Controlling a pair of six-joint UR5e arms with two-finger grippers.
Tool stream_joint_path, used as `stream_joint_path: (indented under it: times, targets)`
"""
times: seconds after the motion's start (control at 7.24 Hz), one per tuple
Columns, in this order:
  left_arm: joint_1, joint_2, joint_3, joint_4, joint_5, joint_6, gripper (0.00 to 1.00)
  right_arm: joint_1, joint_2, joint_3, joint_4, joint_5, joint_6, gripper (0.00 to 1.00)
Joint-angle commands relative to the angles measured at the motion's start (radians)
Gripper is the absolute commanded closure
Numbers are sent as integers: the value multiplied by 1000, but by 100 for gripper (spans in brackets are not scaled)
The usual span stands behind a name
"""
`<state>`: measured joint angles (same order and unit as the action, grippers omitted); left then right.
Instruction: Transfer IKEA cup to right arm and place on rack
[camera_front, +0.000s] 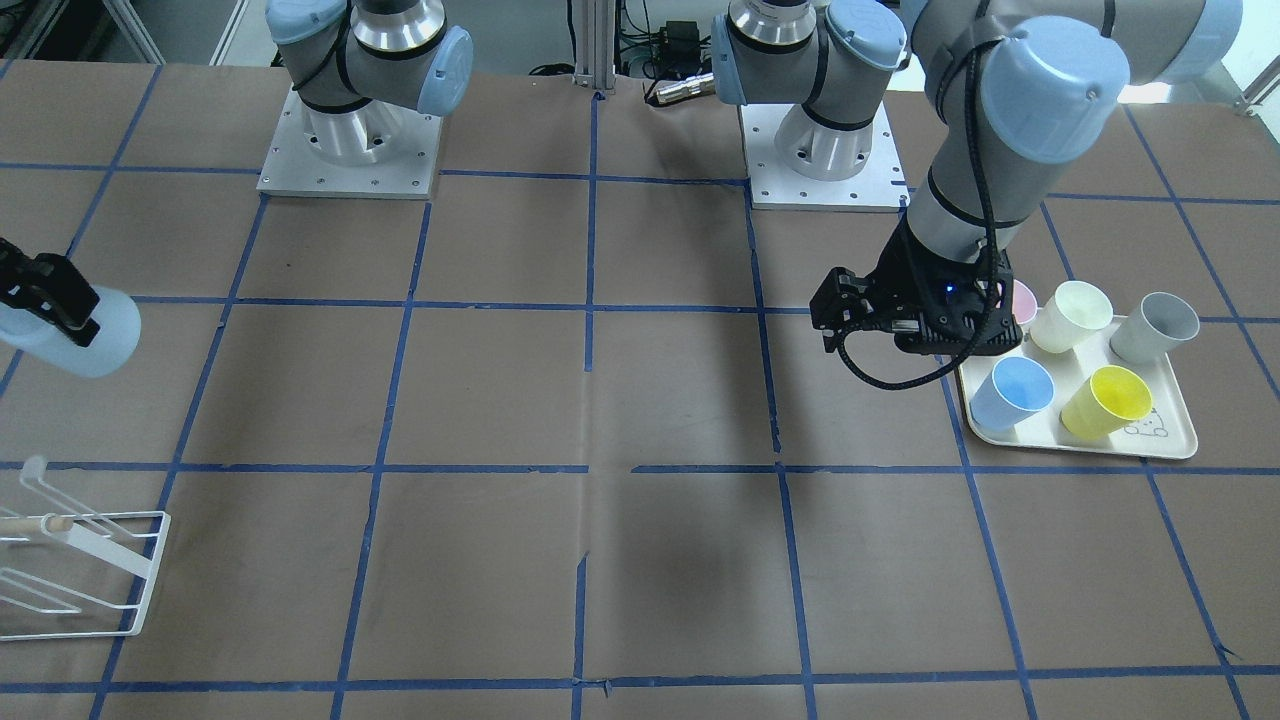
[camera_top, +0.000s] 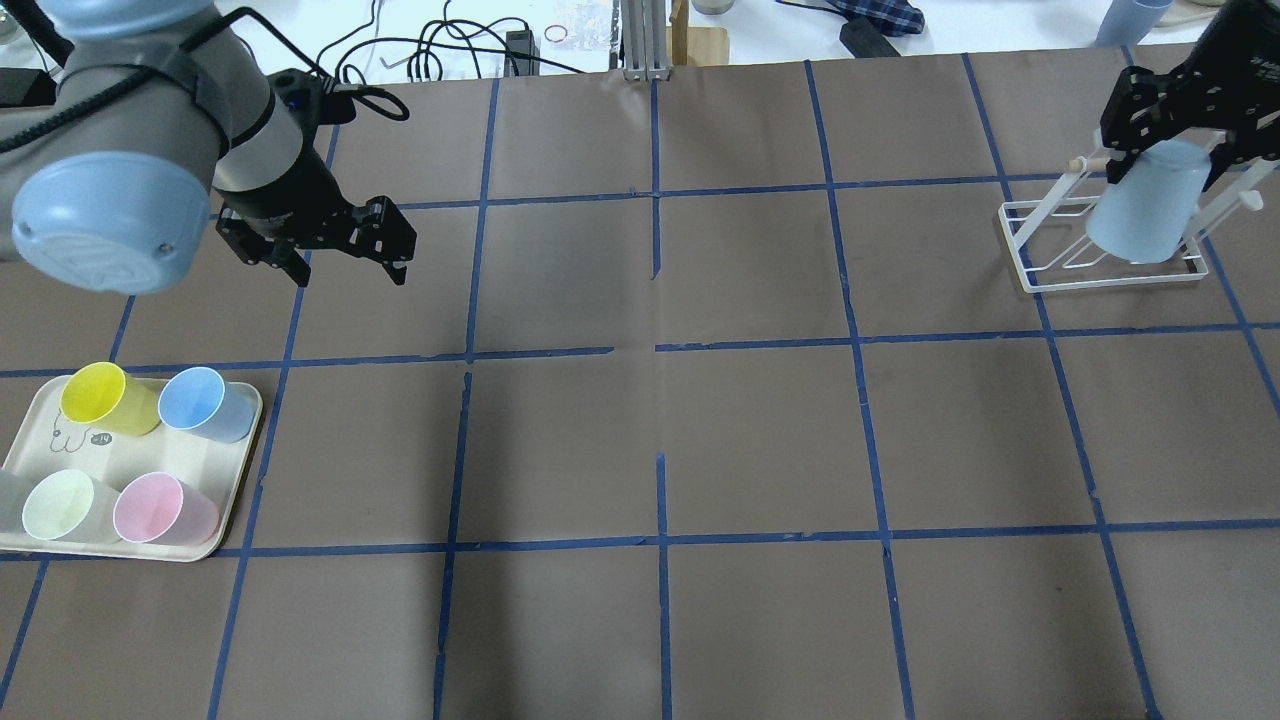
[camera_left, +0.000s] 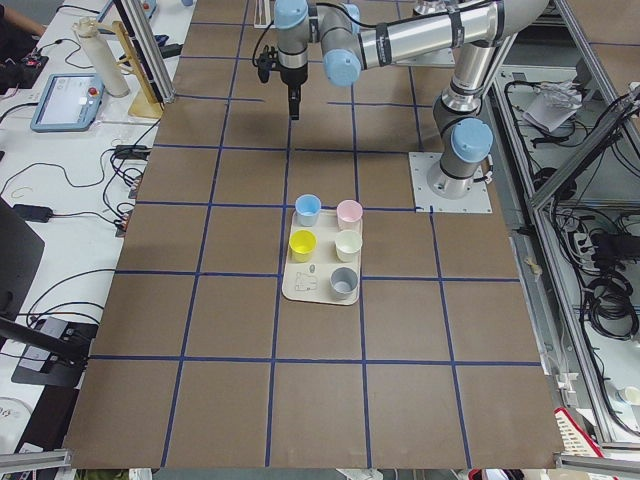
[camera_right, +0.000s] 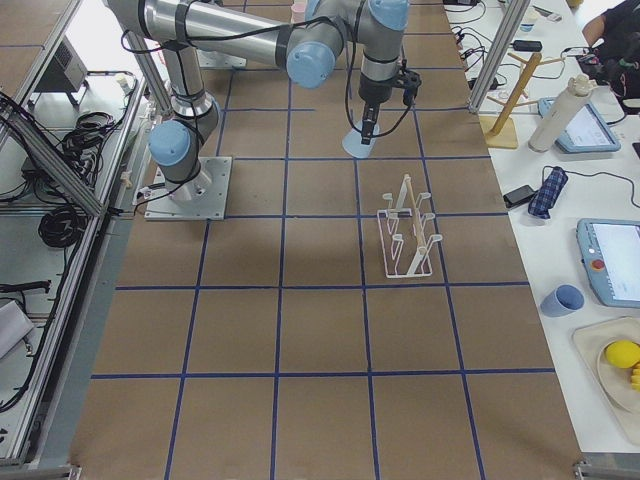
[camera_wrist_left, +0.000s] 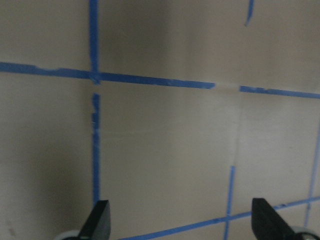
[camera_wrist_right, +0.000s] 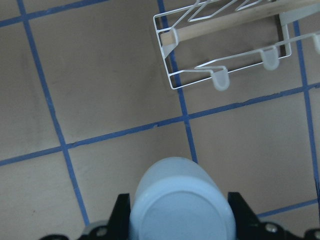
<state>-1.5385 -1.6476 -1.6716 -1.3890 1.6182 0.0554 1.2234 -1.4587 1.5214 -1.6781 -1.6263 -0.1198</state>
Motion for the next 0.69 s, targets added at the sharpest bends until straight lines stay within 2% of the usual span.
stream_joint_path:
  times: [0.0,0.28,0.55]
  targets:
    - [-58,38,53,-76,10,-69,0,-31,27,60,-153,-42,-47,100]
    - [-52,97,76,-79,-18,-69,0,-59,78,65,-279,-40,-79,100]
    - [-52,161,102,-109,12,-66,0,-61,90,68,-287,-29,-80,100]
